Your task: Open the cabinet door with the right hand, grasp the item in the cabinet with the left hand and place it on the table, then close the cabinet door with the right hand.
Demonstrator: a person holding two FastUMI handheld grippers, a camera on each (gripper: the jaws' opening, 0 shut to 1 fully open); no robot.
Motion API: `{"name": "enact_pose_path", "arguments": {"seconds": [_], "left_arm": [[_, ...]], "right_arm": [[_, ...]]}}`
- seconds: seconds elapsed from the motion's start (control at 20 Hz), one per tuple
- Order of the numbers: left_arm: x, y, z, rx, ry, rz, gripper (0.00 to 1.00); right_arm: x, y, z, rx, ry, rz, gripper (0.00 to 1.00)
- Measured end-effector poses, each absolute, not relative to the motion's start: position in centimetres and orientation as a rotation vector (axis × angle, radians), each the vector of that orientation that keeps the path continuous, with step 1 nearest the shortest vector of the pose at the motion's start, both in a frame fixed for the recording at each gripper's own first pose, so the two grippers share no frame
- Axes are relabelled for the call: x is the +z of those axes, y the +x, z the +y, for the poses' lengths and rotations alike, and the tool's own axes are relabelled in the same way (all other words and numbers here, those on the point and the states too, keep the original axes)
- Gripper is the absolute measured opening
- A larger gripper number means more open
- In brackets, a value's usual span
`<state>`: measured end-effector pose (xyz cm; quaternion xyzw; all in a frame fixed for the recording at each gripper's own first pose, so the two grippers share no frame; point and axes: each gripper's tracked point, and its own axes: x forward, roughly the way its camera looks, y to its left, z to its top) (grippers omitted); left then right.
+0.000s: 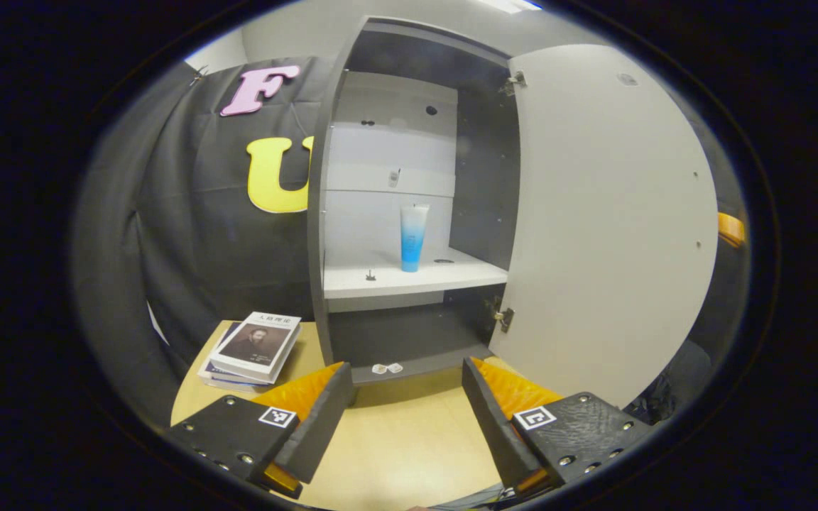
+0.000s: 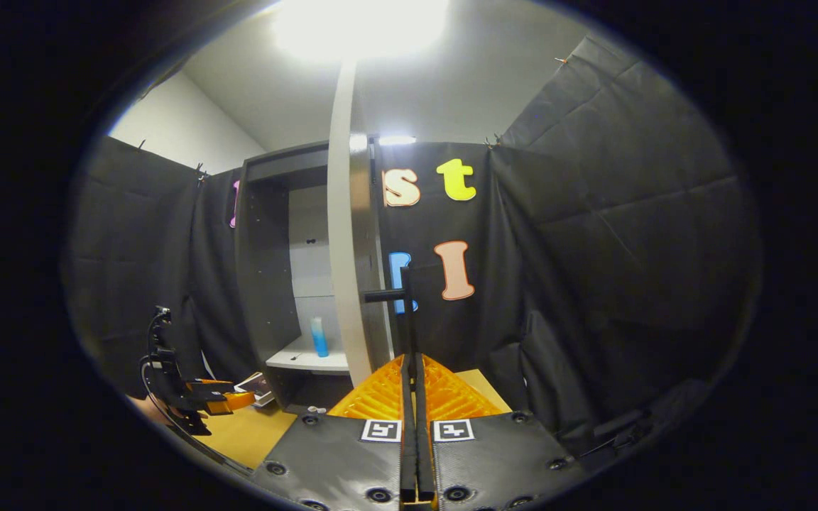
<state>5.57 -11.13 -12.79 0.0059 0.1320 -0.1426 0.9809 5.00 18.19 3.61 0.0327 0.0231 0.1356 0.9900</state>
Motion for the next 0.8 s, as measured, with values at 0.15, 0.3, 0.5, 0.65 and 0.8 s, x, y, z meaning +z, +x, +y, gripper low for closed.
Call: {"name": "enact_pose_path", "arguments": {"seconds": [0.15, 0.3, 0.5, 0.65, 0.8], "left_arm": [[-12.5, 6.3, -10.6, -0.289, 0.027, 0.253, 0.95], [-11.3, 7.1, -10.8, -0.297, 0.037, 0.225, 0.95], [-7.5, 9.6, -12.3, -0.333, -0.008, 0.163, 0.92], [-5.2, 12.4, -13.1, -0.322, -0.025, 0.121, 0.99], [-3.9, 15.5, -13.6, -0.296, -0.032, 0.094, 0.99]], "right_arm": [[3.6, 4.9, 17.1, 0.229, 0.091, 0.051, 0.02], [3.7, 4.6, 15.2, 0.176, 0.115, 0.058, 0.02], [3.8, 5.6, 10.3, 0.046, 0.098, 0.077, 0.02], [4.2, 7.9, 7.7, -0.031, 0.065, 0.080, 0.00], [3.3, 11.4, 5.9, -0.070, 0.087, 0.099, 0.11]]}}
